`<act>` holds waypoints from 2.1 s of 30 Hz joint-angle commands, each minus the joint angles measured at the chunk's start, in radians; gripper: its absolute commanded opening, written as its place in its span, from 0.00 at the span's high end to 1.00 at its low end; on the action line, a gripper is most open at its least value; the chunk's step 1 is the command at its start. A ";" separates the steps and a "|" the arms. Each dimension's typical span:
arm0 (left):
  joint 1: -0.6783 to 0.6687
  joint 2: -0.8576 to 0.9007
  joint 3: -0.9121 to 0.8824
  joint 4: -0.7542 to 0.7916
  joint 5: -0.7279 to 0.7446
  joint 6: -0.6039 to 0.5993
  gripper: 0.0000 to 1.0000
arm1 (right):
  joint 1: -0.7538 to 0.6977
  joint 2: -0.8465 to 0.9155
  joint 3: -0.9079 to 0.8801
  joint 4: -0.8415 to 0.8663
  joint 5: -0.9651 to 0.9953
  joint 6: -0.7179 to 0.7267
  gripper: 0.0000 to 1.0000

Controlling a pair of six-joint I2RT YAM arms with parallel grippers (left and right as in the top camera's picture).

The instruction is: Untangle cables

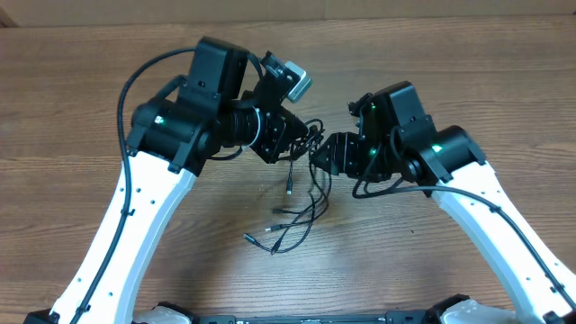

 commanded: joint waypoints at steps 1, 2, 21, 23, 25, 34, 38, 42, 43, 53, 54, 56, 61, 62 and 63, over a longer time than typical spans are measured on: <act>0.002 -0.029 0.079 -0.019 0.034 -0.010 0.95 | 0.003 0.023 -0.012 0.003 0.000 0.014 0.75; 0.002 -0.029 0.090 -0.027 0.034 -0.011 0.95 | 0.003 0.027 -0.012 0.007 0.000 0.011 0.92; 0.042 -0.067 0.126 -0.072 0.021 -0.021 0.92 | 0.002 0.029 -0.012 -0.039 0.215 -0.105 0.96; 0.050 -0.066 0.126 -0.091 -0.004 -0.021 0.87 | 0.002 0.029 -0.012 -0.032 0.140 -0.192 0.96; 0.050 -0.064 0.126 -0.112 -0.053 -0.021 0.79 | 0.002 0.028 -0.012 -0.026 0.070 -0.294 0.96; 0.056 -0.063 0.126 -0.174 -0.269 -0.082 0.74 | 0.003 -0.002 -0.001 -0.143 -0.344 -0.969 0.96; 0.061 -0.063 0.126 -0.185 -0.291 -0.081 0.73 | 0.003 -0.064 0.000 -0.276 -0.385 -1.215 0.96; 0.063 -0.059 0.126 -0.196 -0.264 -0.085 0.70 | 0.003 -0.147 0.000 -0.333 -0.381 -1.304 0.96; 0.063 -0.055 0.125 -0.199 -0.237 -0.089 0.70 | 0.003 -0.169 0.000 -0.329 -0.380 -1.304 0.95; 0.057 0.027 0.125 -0.340 0.018 -0.008 0.69 | 0.003 -0.296 -0.001 -0.187 -0.265 -1.022 0.41; 0.057 0.033 0.125 -0.338 0.016 -0.008 0.69 | 0.003 -0.290 -0.001 -0.185 -0.237 -0.979 0.36; 0.057 0.037 0.125 -0.328 0.015 0.003 0.70 | 0.003 -0.274 -0.001 -0.193 -0.200 -0.900 0.34; 0.057 0.037 0.125 -0.301 -0.034 -0.010 0.70 | 0.005 -0.229 -0.002 -0.262 -0.236 -0.891 0.38; 0.057 0.037 0.125 -0.307 -0.056 -0.019 0.69 | 0.006 -0.227 -0.002 -0.269 -0.234 -0.891 0.39; 0.057 0.037 0.125 -0.318 -0.084 -0.021 0.71 | 0.006 -0.225 -0.002 -0.270 -0.231 -0.890 0.40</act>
